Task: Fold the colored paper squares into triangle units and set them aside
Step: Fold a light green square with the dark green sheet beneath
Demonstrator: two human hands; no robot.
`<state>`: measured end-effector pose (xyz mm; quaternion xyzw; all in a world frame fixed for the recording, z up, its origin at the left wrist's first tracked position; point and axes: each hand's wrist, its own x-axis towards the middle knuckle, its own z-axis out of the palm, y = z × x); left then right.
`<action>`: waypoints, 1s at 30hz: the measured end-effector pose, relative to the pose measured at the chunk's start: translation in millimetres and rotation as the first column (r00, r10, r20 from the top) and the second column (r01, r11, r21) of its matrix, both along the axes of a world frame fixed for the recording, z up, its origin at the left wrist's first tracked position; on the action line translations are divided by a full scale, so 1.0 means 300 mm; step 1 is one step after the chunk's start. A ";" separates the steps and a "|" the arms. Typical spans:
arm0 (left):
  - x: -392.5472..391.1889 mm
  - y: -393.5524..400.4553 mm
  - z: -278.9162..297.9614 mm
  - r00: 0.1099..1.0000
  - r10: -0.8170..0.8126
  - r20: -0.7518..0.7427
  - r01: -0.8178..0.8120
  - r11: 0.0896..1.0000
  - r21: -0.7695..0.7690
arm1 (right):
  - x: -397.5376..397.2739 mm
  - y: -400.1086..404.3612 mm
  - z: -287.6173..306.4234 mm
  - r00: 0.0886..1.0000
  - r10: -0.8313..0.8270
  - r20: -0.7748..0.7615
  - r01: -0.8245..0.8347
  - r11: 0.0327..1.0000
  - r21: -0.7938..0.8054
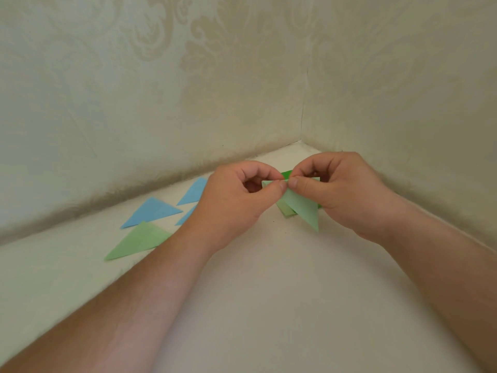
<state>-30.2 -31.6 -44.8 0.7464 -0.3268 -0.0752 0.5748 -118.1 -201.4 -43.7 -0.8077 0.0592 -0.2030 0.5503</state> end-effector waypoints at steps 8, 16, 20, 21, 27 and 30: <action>-0.002 0.000 0.004 0.999 -0.033 0.020 0.032 0.999 0.031 | -0.009 0.010 0.006 1.000 0.023 0.008 -0.023 0.999 -0.023; 0.008 0.008 0.009 1.000 -0.008 0.008 0.008 1.000 0.026 | -0.008 -0.002 0.016 1.000 0.012 -0.020 -0.012 1.000 0.024; 0.006 0.010 0.015 0.999 -0.029 -0.013 0.030 0.999 0.025 | -0.007 -0.003 0.020 1.000 0.012 -0.015 -0.011 0.998 0.063; 0.007 0.012 0.017 0.999 -0.030 -0.016 0.030 0.999 0.027 | -0.007 -0.004 0.022 0.999 0.024 -0.033 -0.022 0.997 0.070; 0.020 0.014 0.015 0.999 -0.027 -0.034 0.027 1.000 0.012 | -0.012 -0.010 0.028 0.999 0.012 -0.030 -0.009 0.996 0.093; 0.020 0.015 0.013 0.999 -0.032 -0.040 0.033 0.999 0.011 | -0.012 -0.010 0.030 1.000 0.003 -0.006 -0.002 0.996 0.085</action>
